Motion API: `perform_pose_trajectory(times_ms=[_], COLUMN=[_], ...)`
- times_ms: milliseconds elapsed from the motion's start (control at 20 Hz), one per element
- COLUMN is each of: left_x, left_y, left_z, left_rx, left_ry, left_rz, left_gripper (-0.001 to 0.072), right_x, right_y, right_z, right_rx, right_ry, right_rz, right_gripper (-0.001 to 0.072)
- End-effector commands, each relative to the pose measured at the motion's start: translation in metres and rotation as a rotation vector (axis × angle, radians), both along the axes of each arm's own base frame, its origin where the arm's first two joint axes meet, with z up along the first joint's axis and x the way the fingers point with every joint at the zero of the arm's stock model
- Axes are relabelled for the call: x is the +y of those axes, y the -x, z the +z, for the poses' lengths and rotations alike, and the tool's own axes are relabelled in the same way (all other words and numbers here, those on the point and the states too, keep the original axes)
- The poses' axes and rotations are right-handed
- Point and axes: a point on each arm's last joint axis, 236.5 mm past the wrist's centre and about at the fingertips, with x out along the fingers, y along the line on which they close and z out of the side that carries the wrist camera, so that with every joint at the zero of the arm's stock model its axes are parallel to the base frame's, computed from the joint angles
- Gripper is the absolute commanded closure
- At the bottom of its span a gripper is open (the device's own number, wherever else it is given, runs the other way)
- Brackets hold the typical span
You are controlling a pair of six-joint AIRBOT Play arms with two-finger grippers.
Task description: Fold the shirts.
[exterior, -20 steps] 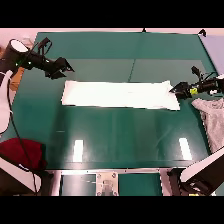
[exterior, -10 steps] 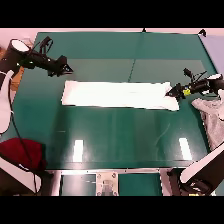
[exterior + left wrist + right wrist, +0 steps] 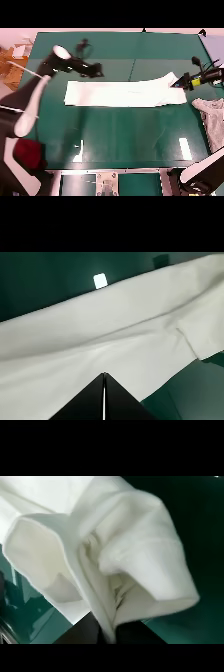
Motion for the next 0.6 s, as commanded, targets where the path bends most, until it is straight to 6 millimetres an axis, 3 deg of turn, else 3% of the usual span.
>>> perform_pose_trajectory(times_ms=[0, 100, 200, 350, 550], left_x=[-0.099, -0.141, -0.169, -0.192, -0.202], left_y=[0.026, 0.044, 0.051, 0.058, 0.054], left_z=[-0.044, -0.064, -0.077, -0.098, -0.106], left_rx=[-0.050, -0.017, 0.011, 0.089, 0.132], left_ry=[0.015, 0.062, 0.101, 0.123, 0.166], left_rz=[-0.052, -0.063, -0.064, -0.057, -0.016], left_gripper=[0.0684, 0.0684, 0.0684, 0.0684, 0.0684], right_x=[0.014, 0.025, 0.038, 0.057, 0.066], right_y=[0.019, 0.021, 0.024, 0.025, 0.025], right_z=[0.065, 0.093, 0.115, 0.134, 0.135], right_rx=[0.006, -0.048, -0.076, -0.121, -0.127], right_ry=[0.019, 0.047, 0.065, 0.082, 0.084], right_rz=[0.019, 0.028, 0.029, 0.061, 0.082], right_gripper=[0.0689, 0.0689, 0.0690, 0.0689, 0.0689])
